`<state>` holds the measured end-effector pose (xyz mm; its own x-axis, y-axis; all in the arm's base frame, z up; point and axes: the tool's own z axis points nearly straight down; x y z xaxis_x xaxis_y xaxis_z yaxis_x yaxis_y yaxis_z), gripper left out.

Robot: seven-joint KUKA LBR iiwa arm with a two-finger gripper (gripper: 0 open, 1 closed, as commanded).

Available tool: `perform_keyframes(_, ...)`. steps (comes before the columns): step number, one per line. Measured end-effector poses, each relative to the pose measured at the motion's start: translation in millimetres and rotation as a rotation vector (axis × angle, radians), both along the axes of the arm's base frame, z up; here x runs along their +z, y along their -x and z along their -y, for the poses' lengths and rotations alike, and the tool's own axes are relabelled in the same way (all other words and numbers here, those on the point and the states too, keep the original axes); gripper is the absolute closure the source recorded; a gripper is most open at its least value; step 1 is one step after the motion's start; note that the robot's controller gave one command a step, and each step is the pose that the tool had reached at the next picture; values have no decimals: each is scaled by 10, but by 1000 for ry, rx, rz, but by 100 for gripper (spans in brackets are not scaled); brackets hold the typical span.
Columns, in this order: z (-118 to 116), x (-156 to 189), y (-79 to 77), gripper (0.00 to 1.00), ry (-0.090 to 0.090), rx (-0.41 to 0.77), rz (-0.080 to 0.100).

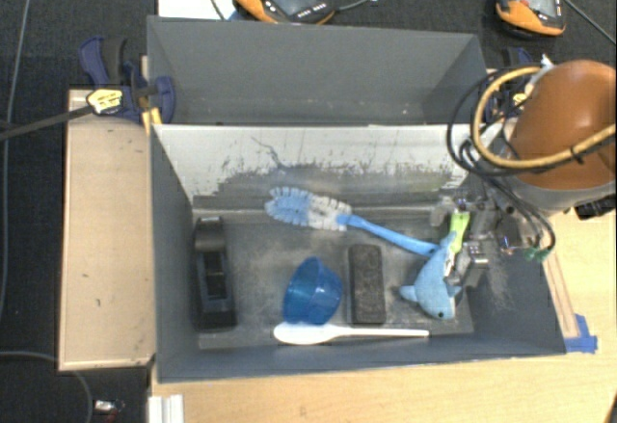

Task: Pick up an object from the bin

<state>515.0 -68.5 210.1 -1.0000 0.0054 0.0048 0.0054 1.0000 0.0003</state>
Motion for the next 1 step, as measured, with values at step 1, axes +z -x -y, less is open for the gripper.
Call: perform_keyframes(1,-3,42,-17,0,1,4,8)
